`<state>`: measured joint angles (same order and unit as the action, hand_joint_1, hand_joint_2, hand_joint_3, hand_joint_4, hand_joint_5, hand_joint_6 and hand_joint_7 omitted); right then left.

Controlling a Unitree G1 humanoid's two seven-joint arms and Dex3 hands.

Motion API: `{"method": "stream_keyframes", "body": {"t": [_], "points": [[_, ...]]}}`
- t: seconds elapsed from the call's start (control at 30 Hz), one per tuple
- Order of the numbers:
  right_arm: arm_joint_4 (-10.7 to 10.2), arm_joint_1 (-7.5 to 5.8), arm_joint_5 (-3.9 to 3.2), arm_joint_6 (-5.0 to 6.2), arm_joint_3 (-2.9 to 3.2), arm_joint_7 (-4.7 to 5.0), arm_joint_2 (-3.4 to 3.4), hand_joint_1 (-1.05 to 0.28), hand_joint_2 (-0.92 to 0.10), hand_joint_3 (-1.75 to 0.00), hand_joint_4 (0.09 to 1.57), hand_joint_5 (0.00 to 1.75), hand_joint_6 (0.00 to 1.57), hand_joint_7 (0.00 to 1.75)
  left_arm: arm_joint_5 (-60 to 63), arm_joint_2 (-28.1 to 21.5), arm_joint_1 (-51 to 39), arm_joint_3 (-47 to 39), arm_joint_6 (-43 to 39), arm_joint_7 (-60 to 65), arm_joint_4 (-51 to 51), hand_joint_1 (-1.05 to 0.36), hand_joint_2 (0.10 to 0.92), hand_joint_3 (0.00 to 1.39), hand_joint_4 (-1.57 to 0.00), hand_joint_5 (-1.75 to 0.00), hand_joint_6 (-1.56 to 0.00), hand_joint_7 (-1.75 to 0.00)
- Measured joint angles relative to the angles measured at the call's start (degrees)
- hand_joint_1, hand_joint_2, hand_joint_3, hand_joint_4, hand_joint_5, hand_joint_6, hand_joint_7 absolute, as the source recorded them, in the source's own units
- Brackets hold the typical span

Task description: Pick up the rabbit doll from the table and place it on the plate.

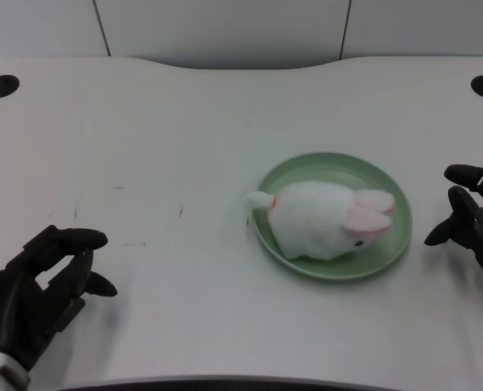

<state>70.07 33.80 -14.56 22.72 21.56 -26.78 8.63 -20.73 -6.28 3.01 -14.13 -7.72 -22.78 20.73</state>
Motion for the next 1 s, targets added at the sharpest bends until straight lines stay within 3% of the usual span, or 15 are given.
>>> {"method": "stream_keyframes", "body": {"t": [0.67, 1.0], "points": [[0.12, 0.13, 0.38, 0.4, -0.37, 0.42, 0.0, -0.47, -0.92, -0.28, 0.88, 1.44, 0.75, 1.19, 0.26, -0.02, 0.94, -0.01, 0.08, 0.01, 0.74, -0.55, 0.921, 0.44, -0.51, -1.67, -0.5, -1.17], [0.26, 0.13, -0.01, 0.41, 0.1, -0.48, 0.0, -0.49, -0.92, -0.27, 0.87, 1.41, 0.75, 1.15, 0.28, -0.01, 0.98, 0.0, -0.86, -0.11, 1.89, -0.55, 0.921, 0.43, -0.51, -1.67, -0.49, -1.18]]}}
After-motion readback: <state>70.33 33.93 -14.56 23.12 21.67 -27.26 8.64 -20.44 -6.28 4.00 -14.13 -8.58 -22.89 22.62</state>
